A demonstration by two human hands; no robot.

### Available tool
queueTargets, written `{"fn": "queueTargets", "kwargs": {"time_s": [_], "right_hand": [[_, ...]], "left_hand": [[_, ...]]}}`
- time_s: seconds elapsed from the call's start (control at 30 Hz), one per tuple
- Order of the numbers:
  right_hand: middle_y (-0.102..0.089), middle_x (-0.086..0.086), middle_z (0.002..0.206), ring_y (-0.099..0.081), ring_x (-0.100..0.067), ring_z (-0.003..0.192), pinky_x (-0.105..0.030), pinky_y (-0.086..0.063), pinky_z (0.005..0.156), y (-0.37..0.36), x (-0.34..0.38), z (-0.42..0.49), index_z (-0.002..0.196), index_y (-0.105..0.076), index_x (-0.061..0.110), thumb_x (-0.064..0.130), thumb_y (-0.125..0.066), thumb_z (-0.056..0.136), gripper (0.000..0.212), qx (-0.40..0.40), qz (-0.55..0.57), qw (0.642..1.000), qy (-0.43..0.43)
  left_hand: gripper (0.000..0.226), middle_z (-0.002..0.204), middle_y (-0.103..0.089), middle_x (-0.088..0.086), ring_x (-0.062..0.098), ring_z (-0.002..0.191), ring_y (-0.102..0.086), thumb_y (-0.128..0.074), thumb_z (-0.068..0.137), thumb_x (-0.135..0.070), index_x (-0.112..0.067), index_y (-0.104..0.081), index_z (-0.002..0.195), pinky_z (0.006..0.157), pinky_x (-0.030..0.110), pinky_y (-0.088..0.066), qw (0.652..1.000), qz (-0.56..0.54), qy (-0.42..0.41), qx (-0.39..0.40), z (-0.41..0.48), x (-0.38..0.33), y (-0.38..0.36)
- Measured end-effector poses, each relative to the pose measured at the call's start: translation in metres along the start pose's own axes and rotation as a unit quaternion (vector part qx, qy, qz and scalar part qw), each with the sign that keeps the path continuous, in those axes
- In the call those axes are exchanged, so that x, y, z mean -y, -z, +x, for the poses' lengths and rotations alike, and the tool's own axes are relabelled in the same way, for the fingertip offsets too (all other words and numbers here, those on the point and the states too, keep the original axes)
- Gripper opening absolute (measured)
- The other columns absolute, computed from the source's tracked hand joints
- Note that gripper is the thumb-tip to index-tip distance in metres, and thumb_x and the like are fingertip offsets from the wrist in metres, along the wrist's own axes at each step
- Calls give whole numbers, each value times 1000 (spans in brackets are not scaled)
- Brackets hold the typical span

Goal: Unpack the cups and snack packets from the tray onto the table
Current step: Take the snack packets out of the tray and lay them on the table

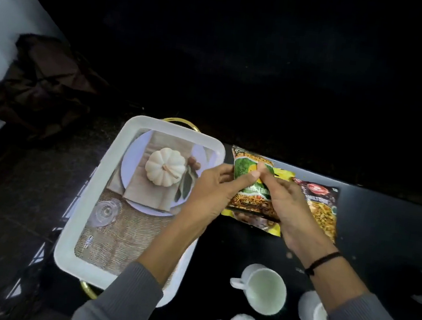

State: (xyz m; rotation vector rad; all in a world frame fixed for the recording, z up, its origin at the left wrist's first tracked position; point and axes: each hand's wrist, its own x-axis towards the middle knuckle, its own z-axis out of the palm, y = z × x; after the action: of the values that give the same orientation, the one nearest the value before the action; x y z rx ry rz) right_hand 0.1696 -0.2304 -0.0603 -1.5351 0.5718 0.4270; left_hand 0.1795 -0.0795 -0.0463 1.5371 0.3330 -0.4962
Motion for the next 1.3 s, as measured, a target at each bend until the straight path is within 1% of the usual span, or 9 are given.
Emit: {"fn": "queueTargets", "kwargs": {"time_s": [0.23,0.33,0.4,0.53,0.67,0.77,0.87,1.03,1.3], "right_hand": [[-82,7,95,-78,-7,87,-22,-53,74,86,-12,-29,106,-76,24,62,-67,87,44,-73,2,997,14],[-81,-3,98,-78,-17,89,-31,-61,78,121,-25,-36,105,-72,20,64,-67,87,47,-153,3,988,8],[-76,1,100,-73,-18,95,-40,-58,86,142,-33,-39,106,-66,23,71,-61,86,52,-205,-41,978,1],[-66,5,104,-65,-20,100,-42,-53,84,171,-45,-37,114,-56,23,73,-51,90,55,-237,-96,967,-18],[-64,-10,122,-61,-28,110,-40,-48,92,183,-51,-29,129,-52,11,53,-50,102,51,-242,-148,958,-41],[-54,-14,137,-51,-33,129,-49,-42,106,181,-53,-31,141,-46,4,34,-54,104,48,-276,-277,920,37],[-40,-10,155,-36,-31,144,-54,-32,111,173,-54,-33,145,-48,15,28,-54,103,44,-244,-394,880,101],[-19,-2,170,-10,-26,158,-53,-24,119,167,-67,-28,147,-48,28,28,-55,102,46,-151,-514,838,105],[-23,-1,170,-9,-28,159,-53,-23,119,179,-78,-33,143,-53,28,25,-60,98,46,-157,-534,824,107]], "left_hand": [[19,98,-77,-12,-3,90,-71,-70,86,-56,-45,-71,101,78,18,-52,991,115,-11,70,-9,6,-81],[30,106,-71,-14,-5,95,-65,-61,94,-52,-34,-68,117,77,14,-48,973,216,-43,70,-8,10,-107],[31,110,-71,-12,-1,100,-64,-57,99,-45,-26,-68,121,83,19,-50,961,265,-55,55,-6,12,-119],[36,132,-64,-9,9,123,-56,-59,98,-38,-26,-61,133,104,37,-46,933,353,-70,19,0,22,-132],[56,149,-49,-6,15,141,-39,-62,97,-33,-24,-44,149,113,34,-34,896,430,-109,20,2,31,-138],[75,167,-20,-5,16,153,-19,-63,96,-39,-28,-24,158,122,46,-25,885,454,-99,32,0,35,-142],[79,170,-9,-5,18,153,-16,-64,95,-43,-34,-18,159,121,47,-28,875,471,-96,52,3,38,-147],[76,170,-6,-5,22,150,-24,-62,95,-47,-35,-21,158,120,46,-27,840,531,-96,60,6,46,-153],[76,170,-8,-2,26,148,-30,-62,95,-47,-36,-20,158,118,48,-27,831,542,-107,57,4,54,-159]]}}
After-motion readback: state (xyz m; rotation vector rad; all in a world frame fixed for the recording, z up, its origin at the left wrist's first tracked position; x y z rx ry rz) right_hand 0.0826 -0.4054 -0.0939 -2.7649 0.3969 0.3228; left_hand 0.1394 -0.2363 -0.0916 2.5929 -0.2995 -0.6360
